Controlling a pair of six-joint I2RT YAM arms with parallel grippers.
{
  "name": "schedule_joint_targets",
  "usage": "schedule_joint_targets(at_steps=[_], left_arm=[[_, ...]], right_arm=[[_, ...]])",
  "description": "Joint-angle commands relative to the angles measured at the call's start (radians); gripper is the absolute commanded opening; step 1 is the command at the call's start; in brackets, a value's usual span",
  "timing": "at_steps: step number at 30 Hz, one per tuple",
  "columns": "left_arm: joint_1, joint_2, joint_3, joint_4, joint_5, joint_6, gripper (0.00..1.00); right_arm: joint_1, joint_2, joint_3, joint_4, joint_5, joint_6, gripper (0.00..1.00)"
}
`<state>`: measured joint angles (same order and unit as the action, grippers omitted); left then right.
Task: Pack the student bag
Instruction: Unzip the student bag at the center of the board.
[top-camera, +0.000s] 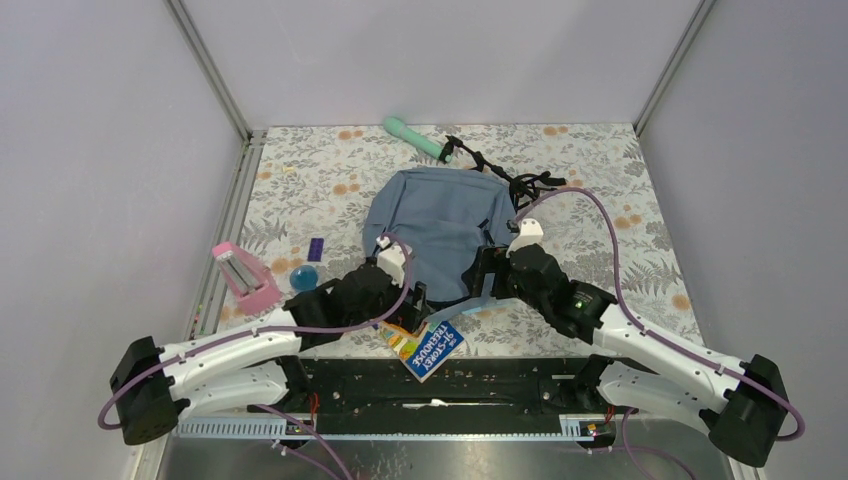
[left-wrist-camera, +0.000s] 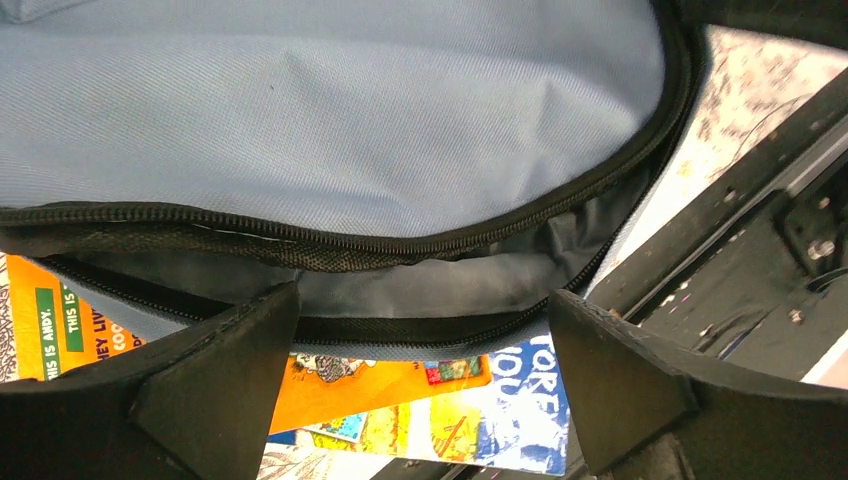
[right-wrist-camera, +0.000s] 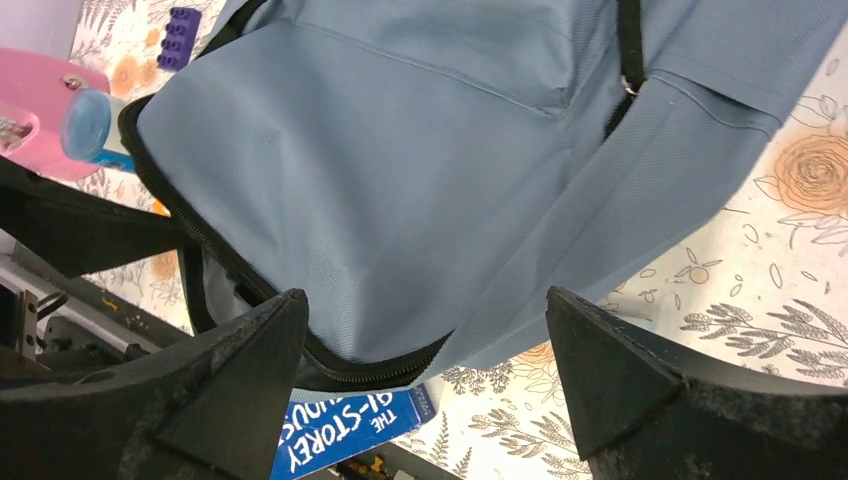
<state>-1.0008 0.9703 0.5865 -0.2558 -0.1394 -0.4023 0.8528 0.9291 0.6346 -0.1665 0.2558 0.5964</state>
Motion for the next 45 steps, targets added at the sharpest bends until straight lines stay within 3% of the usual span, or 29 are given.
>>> schedule_joint_targets(at_steps=[1, 9, 13, 14, 17, 21, 24, 28, 34, 45], left_arm=[[0.002, -0.051, 0.006, 0.087, -0.056, -0.088, 0.99], [0.127, 0.025, -0.03, 0.175, -0.023, -0.41, 0.99], [0.135, 0.043, -0.034, 0.206, -0.061, -0.451, 0.95], [0.138, 0.045, -0.033, 0.214, -0.071, -0.453, 0.91], [0.151, 0.044, -0.031, 0.249, -0.08, -0.472, 0.61], [0.163, 0.028, -0.013, 0.301, -0.132, -0.482, 0.31], [0.17, 0.019, 0.011, 0.343, -0.178, -0.469, 0.14], [0.188, 0.026, 0.059, 0.377, -0.2, -0.432, 0.0], [0.22, 0.024, 0.12, 0.399, -0.201, -0.408, 0.0], [0.256, -0.001, 0.147, 0.34, -0.159, -0.366, 0.0]], right_arm=[[-0.002, 0.003, 0.01, 0.065, -0.078, -0.051, 0.95], [-0.001, -0.022, -0.005, 0.074, -0.089, -0.06, 0.93], [-0.001, -0.037, -0.014, 0.073, -0.087, -0.072, 0.92], [-0.001, -0.042, -0.018, 0.078, -0.09, -0.076, 0.91], [0.0, -0.055, -0.03, 0.097, -0.112, -0.107, 0.91], [0.01, -0.078, -0.035, 0.137, -0.175, -0.189, 0.9], [0.036, -0.087, -0.026, 0.153, -0.183, -0.241, 0.9], [0.089, -0.069, -0.013, 0.191, -0.165, -0.295, 0.9], [0.162, 0.025, 0.049, 0.235, -0.061, -0.457, 0.91], [0.162, 0.119, 0.102, 0.286, 0.202, -0.65, 0.99]])
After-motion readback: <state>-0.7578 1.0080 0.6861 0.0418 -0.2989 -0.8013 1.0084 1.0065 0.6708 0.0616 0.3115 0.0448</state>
